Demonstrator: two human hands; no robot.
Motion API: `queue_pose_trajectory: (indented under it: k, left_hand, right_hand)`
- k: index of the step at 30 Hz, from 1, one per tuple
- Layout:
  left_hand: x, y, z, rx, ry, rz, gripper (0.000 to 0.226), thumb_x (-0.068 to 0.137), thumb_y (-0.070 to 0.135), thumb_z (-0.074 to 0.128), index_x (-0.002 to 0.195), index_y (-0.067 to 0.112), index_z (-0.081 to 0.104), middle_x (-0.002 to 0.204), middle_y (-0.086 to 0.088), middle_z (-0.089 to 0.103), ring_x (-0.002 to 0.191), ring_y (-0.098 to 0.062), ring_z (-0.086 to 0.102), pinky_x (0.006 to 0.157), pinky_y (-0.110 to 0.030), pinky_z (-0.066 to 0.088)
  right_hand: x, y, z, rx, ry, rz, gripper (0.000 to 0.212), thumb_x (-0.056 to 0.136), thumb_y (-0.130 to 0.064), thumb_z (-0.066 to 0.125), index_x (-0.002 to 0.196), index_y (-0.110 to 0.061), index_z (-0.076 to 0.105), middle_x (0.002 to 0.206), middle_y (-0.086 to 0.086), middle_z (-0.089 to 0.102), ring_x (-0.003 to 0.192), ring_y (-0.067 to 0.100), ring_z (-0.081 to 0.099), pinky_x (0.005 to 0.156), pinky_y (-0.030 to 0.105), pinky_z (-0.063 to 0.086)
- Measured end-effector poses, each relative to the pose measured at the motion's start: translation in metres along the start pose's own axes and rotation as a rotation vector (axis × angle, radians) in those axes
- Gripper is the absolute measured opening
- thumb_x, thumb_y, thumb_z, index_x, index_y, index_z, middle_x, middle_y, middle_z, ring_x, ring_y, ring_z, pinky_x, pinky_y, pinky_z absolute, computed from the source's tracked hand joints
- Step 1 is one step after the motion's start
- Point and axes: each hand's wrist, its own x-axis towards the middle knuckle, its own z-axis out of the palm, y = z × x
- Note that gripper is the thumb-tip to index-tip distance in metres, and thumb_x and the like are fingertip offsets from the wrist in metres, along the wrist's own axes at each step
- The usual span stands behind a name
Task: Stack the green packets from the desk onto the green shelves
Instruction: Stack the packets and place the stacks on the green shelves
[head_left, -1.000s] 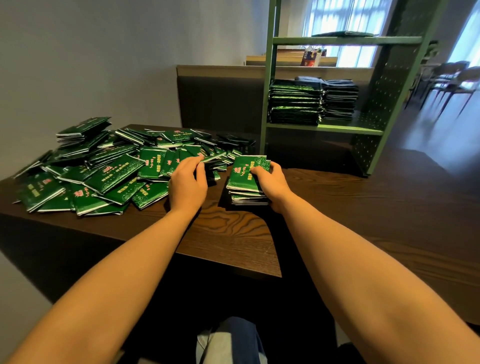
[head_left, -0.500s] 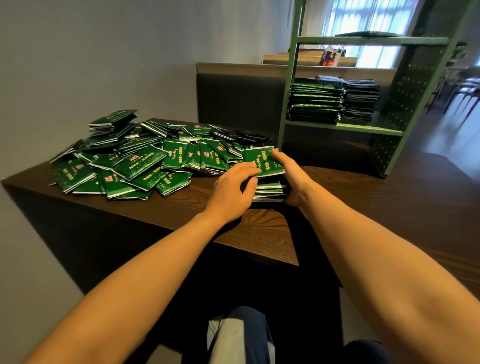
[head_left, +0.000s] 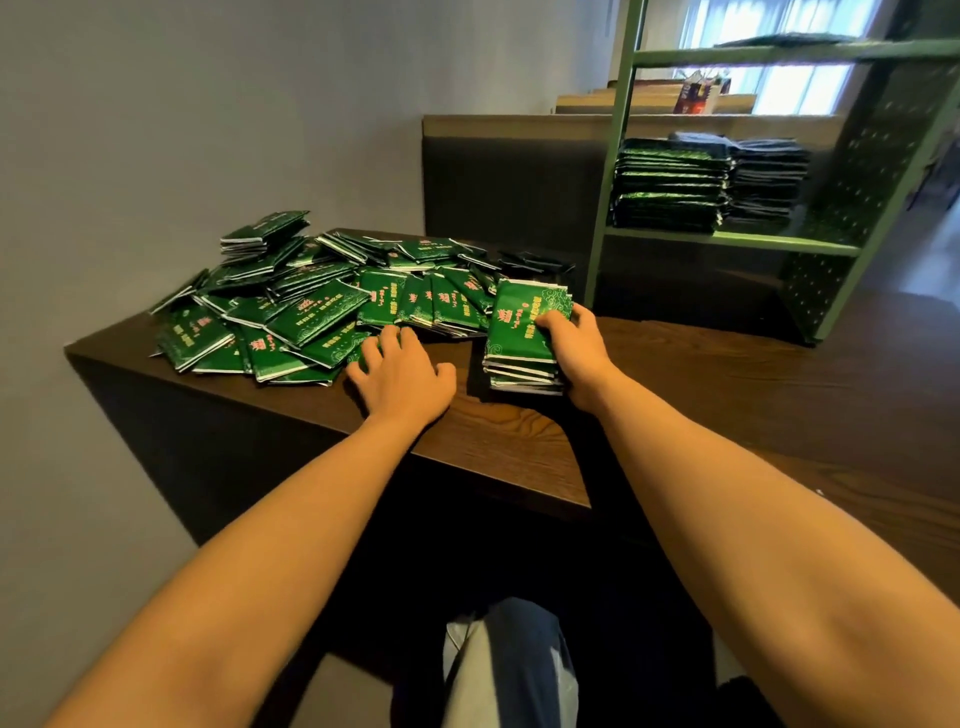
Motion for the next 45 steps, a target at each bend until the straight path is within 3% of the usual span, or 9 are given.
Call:
queue_pose_trajectory:
  k: [5,10,14,19,24,30,34,39,45]
  left_hand:
    - [0.000,0.007,0.002,0.005,-0.061,-0.037,0.040,0.093,0.042,0.047,0.121,0.017,0.061,0.146,-0.008,0.041,0.142,-0.032,0.024,0.111,-0.066,0.016]
    - [-0.007,0.002,-0.003,-0.173,0.074,-0.013,0.020,0.096,0.032,0.052,0.080,0.021,0.057,0.106,-0.004,0.057,0.117,-0.032,0.049,0.104,-0.057,0.035]
    - [-0.008,0.001,-0.004,-0.218,0.080,-0.003,0.011,0.091,0.027,0.062,0.097,0.024,0.054,0.111,-0.001,0.055,0.117,-0.028,0.047,0.102,-0.051,0.037]
    - [-0.012,0.003,-0.008,-0.297,0.027,0.122,0.020,0.080,0.024,0.068,0.095,0.028,0.056,0.106,0.003,0.057,0.110,-0.027,0.052,0.090,-0.043,0.045]
    - [-0.019,0.014,-0.010,-0.383,-0.060,0.243,0.032,0.076,0.024,0.074,0.106,0.020,0.062,0.112,-0.002,0.054,0.109,-0.026,0.052,0.082,-0.031,0.039]
    - [-0.022,0.035,-0.001,-0.225,-0.194,0.222,0.063,0.084,0.053,0.065,0.131,0.013,0.053,0.143,-0.010,0.038,0.129,-0.030,0.043,0.102,-0.039,0.040]
    - [-0.024,0.058,-0.004,0.051,-0.241,0.119,0.075,0.081,0.070,0.056,0.131,0.015,0.050,0.135,-0.015,0.050,0.126,-0.037,0.045,0.100,-0.047,0.039]
    - [-0.020,0.072,-0.016,-0.098,-0.259,0.110,0.080,0.078,0.046,0.075,0.145,0.025,0.036,0.142,-0.009,0.045,0.127,-0.038,0.046,0.101,-0.050,0.041]
    - [-0.017,0.074,-0.018,-0.561,-0.057,0.108,0.062,0.083,0.021,0.076,0.138,0.011,0.050,0.139,-0.011,0.044,0.123,-0.026,0.049,0.090,-0.023,0.034]
  right_hand:
    - [-0.002,0.001,-0.001,-0.064,-0.010,-0.027,0.058,0.104,-0.018,0.055,0.155,-0.015,0.028,0.128,0.012,0.059,0.094,0.019,0.068,0.072,0.031,0.056]
    - [-0.003,0.001,0.001,-0.080,-0.019,-0.039,0.059,0.104,-0.018,0.054,0.156,-0.013,0.026,0.130,0.014,0.059,0.107,0.025,0.067,0.082,0.034,0.057]
    - [-0.004,0.003,0.000,-0.086,-0.024,-0.053,0.058,0.103,-0.018,0.054,0.154,-0.013,0.027,0.131,0.015,0.059,0.114,0.030,0.067,0.094,0.042,0.057]
    - [-0.005,0.004,0.002,-0.108,-0.016,-0.074,0.059,0.101,-0.020,0.056,0.153,-0.014,0.029,0.130,0.013,0.059,0.117,0.031,0.066,0.105,0.054,0.052]
    - [-0.004,-0.002,-0.006,-0.115,0.012,-0.049,0.064,0.098,-0.022,0.061,0.153,-0.015,0.028,0.131,0.013,0.058,0.117,0.031,0.065,0.105,0.054,0.052]
    - [-0.008,-0.011,-0.055,-0.093,0.195,-0.041,0.061,0.100,-0.024,0.059,0.153,-0.016,0.029,0.132,0.013,0.059,0.110,0.028,0.067,0.101,0.049,0.056]
    - [-0.015,-0.006,-0.065,-0.057,0.161,-0.020,0.061,0.102,-0.024,0.058,0.154,-0.016,0.027,0.117,0.008,0.061,0.096,0.022,0.069,0.084,0.040,0.059]
    - [-0.013,-0.003,-0.063,-0.106,0.144,-0.055,0.062,0.101,-0.027,0.058,0.154,-0.017,0.028,0.131,0.010,0.059,0.107,0.024,0.068,0.102,0.049,0.055]
    - [-0.016,-0.002,-0.061,-0.122,0.126,-0.059,0.063,0.098,-0.030,0.060,0.153,-0.021,0.029,0.130,0.009,0.060,0.114,0.028,0.067,0.105,0.053,0.053]
